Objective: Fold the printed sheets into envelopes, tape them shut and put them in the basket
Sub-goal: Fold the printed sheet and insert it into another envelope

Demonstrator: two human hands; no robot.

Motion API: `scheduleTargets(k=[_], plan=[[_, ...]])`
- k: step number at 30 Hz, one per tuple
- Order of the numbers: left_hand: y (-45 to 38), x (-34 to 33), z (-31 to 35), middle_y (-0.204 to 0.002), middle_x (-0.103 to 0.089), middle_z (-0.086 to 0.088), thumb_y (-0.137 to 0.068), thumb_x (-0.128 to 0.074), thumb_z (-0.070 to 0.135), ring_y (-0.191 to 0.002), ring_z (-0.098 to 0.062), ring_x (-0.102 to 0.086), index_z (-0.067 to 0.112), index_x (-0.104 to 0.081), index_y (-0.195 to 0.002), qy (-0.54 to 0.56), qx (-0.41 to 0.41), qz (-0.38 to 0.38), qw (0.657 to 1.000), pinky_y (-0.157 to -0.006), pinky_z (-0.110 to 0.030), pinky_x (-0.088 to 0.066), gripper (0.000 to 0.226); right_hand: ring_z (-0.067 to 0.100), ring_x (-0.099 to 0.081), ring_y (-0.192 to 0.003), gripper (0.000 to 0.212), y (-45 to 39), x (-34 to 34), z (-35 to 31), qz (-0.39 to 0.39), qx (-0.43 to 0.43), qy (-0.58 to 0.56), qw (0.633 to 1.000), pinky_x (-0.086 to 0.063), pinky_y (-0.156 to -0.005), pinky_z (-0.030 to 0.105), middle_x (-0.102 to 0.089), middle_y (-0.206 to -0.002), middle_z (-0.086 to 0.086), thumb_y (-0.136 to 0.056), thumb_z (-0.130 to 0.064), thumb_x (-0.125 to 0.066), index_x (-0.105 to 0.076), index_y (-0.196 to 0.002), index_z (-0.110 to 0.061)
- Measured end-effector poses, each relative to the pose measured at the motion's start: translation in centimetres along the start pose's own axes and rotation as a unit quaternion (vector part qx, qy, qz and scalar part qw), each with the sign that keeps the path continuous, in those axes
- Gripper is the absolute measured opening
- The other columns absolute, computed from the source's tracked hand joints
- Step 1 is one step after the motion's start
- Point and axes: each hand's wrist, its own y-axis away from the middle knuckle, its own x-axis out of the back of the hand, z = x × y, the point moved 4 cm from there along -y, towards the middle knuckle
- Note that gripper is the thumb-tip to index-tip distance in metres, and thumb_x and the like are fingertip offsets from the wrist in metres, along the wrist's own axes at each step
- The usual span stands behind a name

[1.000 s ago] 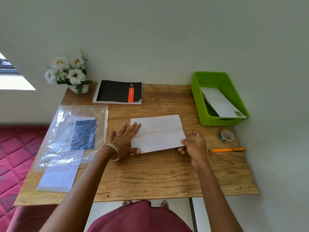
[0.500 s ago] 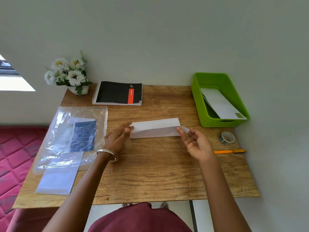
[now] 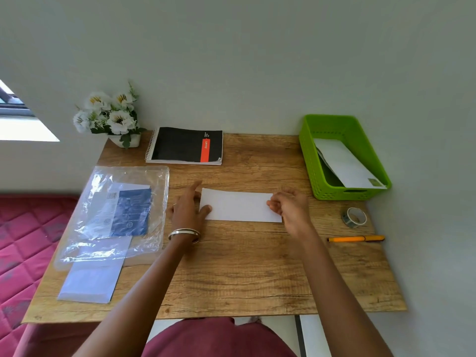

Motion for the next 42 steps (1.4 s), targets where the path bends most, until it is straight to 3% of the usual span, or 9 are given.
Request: scheduleTargets(k=[2,5,8,10,20,27,31,35,42], plan=[[0.1,-0.2,0.0,-0.132,-0.045,0.001,-0.083,-0.065,0.023,-0.122,-0.021,-0.044,0.043,-0.035,-0.135,-0.049,-0.031,-0.012,0.998,-0.104,-0.048,-0.022,0.064,0.018,-0.061,-0.097,0.036,0.7,-1.1,0.5,0.006,0.136,0.209,0.968,-0.051,-0.075,0.023,-0.062,-0.119,0.008,-0.089,-0.010,-0.062,-0.054,-0.124,-0.011],[0.0,-0.6,-0.3,-0.141,-0.032,0.006,-0.085,-0.062,0.027,-0.122,-0.018,-0.039,0.048,-0.050,-0.124,-0.107,-0.067,-0.015,0.992,-0.101,-0.045,-0.024,0.046,0.022,-0.033,-0.136,0.046,2.6,-4.7,2.0,-0.114,0.307,0.426,0.843,-0.027,-0.111,0.032,-0.040,-0.147,0.008,-0.095,-0.020,-0.052,-0.042,-0.139,-0.011],[-0.1,-1.2,-0.5,-0.138,-0.040,0.012,-0.088,-0.058,0.026,-0.120,-0.022,-0.036,0.047,-0.060,-0.113,-0.143,-0.109,-0.022,0.983,-0.097,-0.044,-0.028,0.033,0.020,0.000,-0.147,0.055,3.4,-7.6,4.7,-0.209,0.367,0.591,0.688,-0.002,-0.118,0.036,-0.008,-0.160,0.006,-0.101,-0.030,-0.037,-0.019,-0.150,-0.014],[-0.2,-1.4,-0.7,-0.136,-0.045,0.015,-0.090,-0.054,0.027,-0.124,-0.023,-0.033,0.046,-0.059,-0.115,-0.161,-0.116,-0.034,0.980,-0.097,-0.043,-0.028,0.032,0.017,0.011,-0.146,0.057,3.1,-8.0,5.9,-0.224,0.373,0.650,0.623,0.005,-0.119,0.038,0.003,-0.160,0.004,-0.103,-0.035,-0.027,-0.004,-0.152,-0.016],[0.2,-0.7,-0.4,-0.146,-0.032,0.018,-0.096,-0.038,0.037,-0.134,-0.020,-0.025,0.048,-0.039,-0.133,-0.258,-0.152,-0.069,0.952,-0.103,-0.042,-0.021,0.038,0.014,0.017,-0.144,0.056,-1.1,1.8,4.3,-0.145,0.290,0.683,0.654,0.012,-0.115,0.032,0.014,-0.158,0.003,-0.103,-0.037,-0.012,0.010,-0.149,-0.015],[0.0,0.1,-1.2,-0.153,-0.013,0.015,-0.073,-0.027,0.079,-0.137,-0.023,-0.015,0.043,-0.018,-0.143,-0.311,-0.204,-0.184,0.910,-0.106,-0.046,-0.018,0.079,0.010,0.013,-0.145,0.073,-1.8,2.9,3.4,-0.181,0.284,0.687,0.644,0.012,-0.114,0.031,0.012,-0.159,-0.002,-0.097,-0.052,-0.030,0.006,-0.151,-0.017],[-0.9,0.4,0.0,-0.152,-0.021,0.010,-0.080,-0.037,0.071,-0.134,-0.025,-0.022,0.040,-0.022,-0.143,-0.358,-0.232,-0.190,0.884,-0.103,-0.045,-0.024,0.072,0.014,0.001,-0.147,0.083,-2.1,3.1,2.3,-0.193,0.290,0.678,0.648,0.001,-0.117,0.032,0.001,-0.160,-0.002,-0.089,-0.059,-0.046,-0.006,-0.152,-0.021],[-0.9,0.4,0.3,-0.150,-0.029,0.006,-0.088,-0.032,0.063,-0.132,-0.024,-0.029,0.036,-0.028,-0.142,-0.388,-0.277,-0.166,0.863,-0.103,-0.043,-0.028,0.060,0.016,-0.007,-0.146,0.070,-1.9,2.8,2.0,-0.173,0.319,0.686,0.631,-0.008,-0.117,0.035,-0.008,-0.160,-0.001,-0.094,-0.054,-0.041,-0.016,-0.151,-0.023],[-0.7,0.6,0.4,-0.145,-0.040,0.003,-0.080,0.011,0.070,-0.127,-0.027,-0.039,0.034,-0.037,-0.139,-0.372,-0.294,-0.150,0.868,-0.100,-0.045,-0.032,0.084,0.025,-0.030,-0.141,0.068,-1.2,2.7,2.1,-0.141,0.401,0.670,0.609,-0.024,-0.113,0.043,-0.037,-0.150,0.011,-0.093,-0.054,-0.015,-0.045,-0.139,-0.014]])
